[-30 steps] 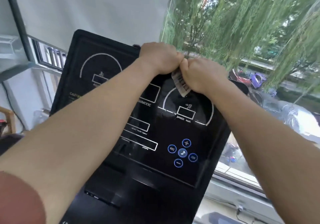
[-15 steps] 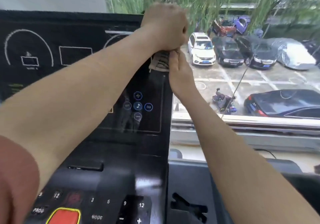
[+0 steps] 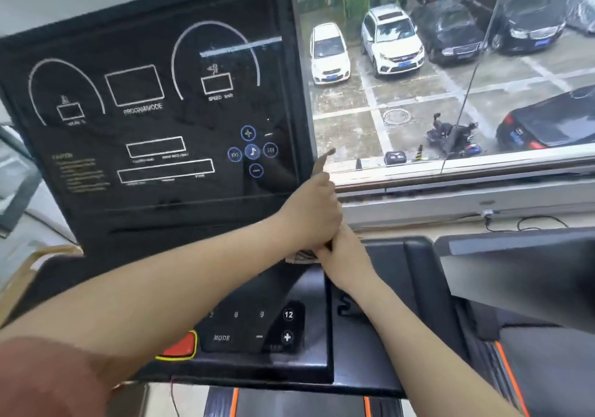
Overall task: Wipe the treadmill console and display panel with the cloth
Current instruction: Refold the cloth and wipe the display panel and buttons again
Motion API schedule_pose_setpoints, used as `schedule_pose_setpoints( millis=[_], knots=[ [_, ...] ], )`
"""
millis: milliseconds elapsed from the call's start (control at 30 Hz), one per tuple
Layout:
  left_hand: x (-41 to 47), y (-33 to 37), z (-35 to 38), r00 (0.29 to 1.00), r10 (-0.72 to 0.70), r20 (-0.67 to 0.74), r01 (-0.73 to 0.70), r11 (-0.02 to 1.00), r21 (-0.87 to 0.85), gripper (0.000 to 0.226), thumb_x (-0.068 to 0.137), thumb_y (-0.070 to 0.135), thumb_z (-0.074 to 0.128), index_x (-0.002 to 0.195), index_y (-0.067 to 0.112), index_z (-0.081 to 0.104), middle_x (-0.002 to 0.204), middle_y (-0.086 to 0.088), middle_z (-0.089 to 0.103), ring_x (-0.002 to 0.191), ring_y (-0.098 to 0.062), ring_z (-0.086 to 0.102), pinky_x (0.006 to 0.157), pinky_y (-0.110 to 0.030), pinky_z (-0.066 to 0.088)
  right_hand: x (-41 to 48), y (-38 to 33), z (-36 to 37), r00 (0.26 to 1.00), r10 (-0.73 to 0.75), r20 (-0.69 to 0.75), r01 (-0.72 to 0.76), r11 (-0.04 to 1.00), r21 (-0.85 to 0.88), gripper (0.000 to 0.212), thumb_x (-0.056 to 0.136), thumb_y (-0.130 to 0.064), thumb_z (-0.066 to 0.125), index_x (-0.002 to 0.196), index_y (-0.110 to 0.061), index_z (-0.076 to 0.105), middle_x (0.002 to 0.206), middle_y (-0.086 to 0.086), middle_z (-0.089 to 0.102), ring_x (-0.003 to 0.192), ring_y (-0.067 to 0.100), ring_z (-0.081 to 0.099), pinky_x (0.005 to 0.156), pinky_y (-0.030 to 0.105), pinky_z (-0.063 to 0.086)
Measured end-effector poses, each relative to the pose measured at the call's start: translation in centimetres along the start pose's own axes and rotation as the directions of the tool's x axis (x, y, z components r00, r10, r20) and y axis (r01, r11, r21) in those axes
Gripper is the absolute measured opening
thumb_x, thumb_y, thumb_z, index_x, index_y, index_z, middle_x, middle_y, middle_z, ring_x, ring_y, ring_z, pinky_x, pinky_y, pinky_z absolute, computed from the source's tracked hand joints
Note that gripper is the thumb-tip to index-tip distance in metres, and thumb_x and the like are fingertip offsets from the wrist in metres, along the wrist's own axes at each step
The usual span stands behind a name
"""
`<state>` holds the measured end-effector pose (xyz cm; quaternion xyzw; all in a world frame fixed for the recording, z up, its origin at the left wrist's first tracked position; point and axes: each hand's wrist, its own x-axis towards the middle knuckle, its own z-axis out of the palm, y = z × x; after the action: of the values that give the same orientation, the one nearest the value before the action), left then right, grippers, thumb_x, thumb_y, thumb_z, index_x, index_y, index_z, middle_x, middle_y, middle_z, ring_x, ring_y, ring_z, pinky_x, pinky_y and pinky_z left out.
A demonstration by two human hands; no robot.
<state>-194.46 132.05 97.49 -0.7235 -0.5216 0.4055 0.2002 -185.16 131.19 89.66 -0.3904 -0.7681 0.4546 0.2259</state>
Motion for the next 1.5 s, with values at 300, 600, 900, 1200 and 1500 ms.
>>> schedule_pose_setpoints(
  millis=[300, 600, 900, 1200, 1500],
  knots=[
    [-0.6, -9.3, -5.5, 0.956, -0.277, -0.095, 0.285, 0.955, 0.077, 0.036, 0.096, 0.028, 0.034, 0.095, 0.024, 0.07, 0.1, 0.001, 0.07, 0.103, -0.023, 0.053, 0.108, -0.042, 0.025, 5.2, -6.2, -1.9, 0.994, 0.014, -0.105, 0.03, 0.914, 0.405, 0.039, 0.087, -0.033, 0.07, 0.118, -0.018, 0.052, 0.103, -0.007, 0.062, 0.095, 0.01, 0.058, 0.078, 0.021, 0.041],
    [-0.7, 1.2, 0.0, 0.995, 0.071, -0.064, -0.073, 0.997, -0.031, 0.037, 0.094, 0.024, 0.035, 0.092, 0.02, 0.072, 0.09, -0.001, 0.071, 0.088, -0.022, 0.056, 0.089, -0.037, 0.03, -3.5, 0.2, 2.9, 0.996, 0.041, -0.085, -0.067, 0.945, -0.321, 0.034, 0.1, -0.018, 0.044, 0.132, -0.006, 0.047, 0.133, 0.012, 0.048, 0.119, 0.027, 0.046, 0.091, 0.029, 0.039],
    [-6.5, 8.3, 4.1, 0.927, -0.231, -0.294, 0.002, 0.79, -0.613, 0.046, 0.092, 0.032, 0.033, 0.11, 0.012, 0.07, 0.123, -0.004, 0.066, 0.124, -0.022, 0.054, 0.102, -0.039, 0.037, -11.6, 0.9, 4.3, 0.998, -0.031, 0.06, 0.064, 0.731, -0.68, 0.062, 0.08, -0.022, 0.06, 0.135, 0.006, 0.051, 0.14, 0.027, 0.049, 0.134, 0.041, 0.042, 0.115, 0.048, 0.03],
    [-11.8, 12.4, 3.9, 0.969, -0.239, -0.058, 0.055, 0.442, -0.895, 0.052, 0.096, 0.033, 0.026, 0.144, 0.023, 0.043, 0.156, 0.01, 0.029, 0.145, -0.003, 0.016, 0.117, -0.028, 0.021, -17.2, 1.7, 5.4, 0.993, -0.083, 0.079, 0.114, 0.783, -0.611, 0.058, 0.085, -0.025, 0.038, 0.124, 0.013, 0.057, 0.13, 0.032, 0.055, 0.126, 0.044, 0.051, 0.107, 0.048, 0.026],
    [-8.4, 10.3, 6.4, 0.918, -0.381, -0.111, 0.087, 0.466, -0.88, 0.049, 0.101, 0.036, 0.025, 0.149, 0.028, 0.033, 0.157, 0.013, 0.024, 0.146, -0.003, 0.012, 0.117, -0.037, 0.022, -10.9, 0.0, 6.4, 0.999, 0.003, -0.042, -0.027, 0.815, -0.579, 0.095, 0.084, -0.055, 0.039, 0.15, 0.007, 0.008, 0.158, 0.028, 0.009, 0.148, 0.038, 0.007, 0.12, 0.047, 0.007]
  ],
)
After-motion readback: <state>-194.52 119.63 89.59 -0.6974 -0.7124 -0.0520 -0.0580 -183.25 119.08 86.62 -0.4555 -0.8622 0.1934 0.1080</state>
